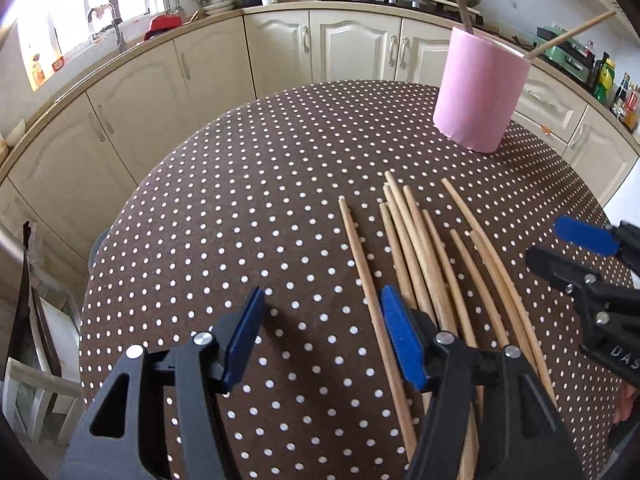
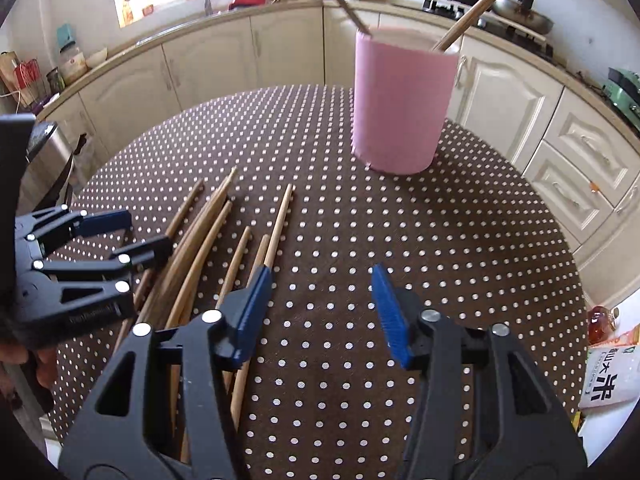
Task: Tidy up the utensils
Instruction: 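Move both grippers back down to the chopstick pile, then close the left gripper on a chopstick while the right gripper grasps another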
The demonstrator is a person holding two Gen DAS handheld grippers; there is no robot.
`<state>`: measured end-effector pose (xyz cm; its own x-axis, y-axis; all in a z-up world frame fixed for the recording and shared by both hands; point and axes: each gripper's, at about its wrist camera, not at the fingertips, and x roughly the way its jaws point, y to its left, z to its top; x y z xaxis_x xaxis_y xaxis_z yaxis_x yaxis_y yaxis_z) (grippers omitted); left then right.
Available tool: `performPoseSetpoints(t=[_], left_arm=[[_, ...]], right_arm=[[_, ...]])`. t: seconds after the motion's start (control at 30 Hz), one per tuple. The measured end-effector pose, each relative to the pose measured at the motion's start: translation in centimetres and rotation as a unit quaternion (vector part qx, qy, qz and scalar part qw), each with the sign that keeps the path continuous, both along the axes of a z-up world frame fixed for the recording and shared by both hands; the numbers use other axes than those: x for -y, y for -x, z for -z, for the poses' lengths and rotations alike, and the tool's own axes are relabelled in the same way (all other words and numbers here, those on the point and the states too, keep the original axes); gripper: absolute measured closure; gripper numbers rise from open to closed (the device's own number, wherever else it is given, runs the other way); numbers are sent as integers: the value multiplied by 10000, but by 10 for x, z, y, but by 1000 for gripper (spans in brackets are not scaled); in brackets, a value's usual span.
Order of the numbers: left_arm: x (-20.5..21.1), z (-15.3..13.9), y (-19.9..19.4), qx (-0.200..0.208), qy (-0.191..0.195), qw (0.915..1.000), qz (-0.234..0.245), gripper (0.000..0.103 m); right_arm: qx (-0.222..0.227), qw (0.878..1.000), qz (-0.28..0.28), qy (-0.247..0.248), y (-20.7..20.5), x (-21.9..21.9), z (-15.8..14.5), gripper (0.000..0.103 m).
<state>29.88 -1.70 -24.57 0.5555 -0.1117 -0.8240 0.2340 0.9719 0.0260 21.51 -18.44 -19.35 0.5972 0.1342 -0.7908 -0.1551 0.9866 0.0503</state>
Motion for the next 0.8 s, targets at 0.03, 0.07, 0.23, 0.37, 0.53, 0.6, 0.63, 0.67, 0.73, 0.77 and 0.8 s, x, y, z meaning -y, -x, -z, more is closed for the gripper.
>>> performPoseSetpoints(t=[0.03,0.07,0.23,0.37,0.53,0.6,0.63,0.67,0.73,0.77,0.8], left_arm=[[0,0,-2,-4,-7,10000,17,42],[-1,-1,-3,-11,-6,10000,26,42],[-1,-1,-9,-29,-7,10000,36,42],[2,-1,-9,-19,-8,10000,28,42],[3,-1,-8,-22,-8,10000,40,42],[4,0,-8,-21,-10,10000,46,42],[3,0,-8,-24,-7,10000,50,42],[3,0,-8,-25,-7,10000,58,42],[4,0,-8,-27,-8,10000,69,42],[5,0,-9,-27,-7,10000,83,42],[4,0,-10,-32,-4,10000,92,42]], right_arm=[[-56,10000,-28,-5,-2,0,2,56],[-103,9999,-52,-22,-4,-1,3,60],[-285,9994,-154,-121,-14,-4,8,66],[-342,9991,-239,-107,-21,-12,11,67],[-286,9993,-237,-98,-24,-21,7,67],[-307,9991,-278,-127,-26,-24,5,67],[-329,9989,-309,-101,-26,-26,5,67],[-344,9989,-330,-32,-27,-28,6,68],[-373,9987,-356,-21,-29,-30,8,69],[-392,9986,-347,-31,-30,-33,8,69],[-419,9985,-348,-36,-32,-34,8,69]])
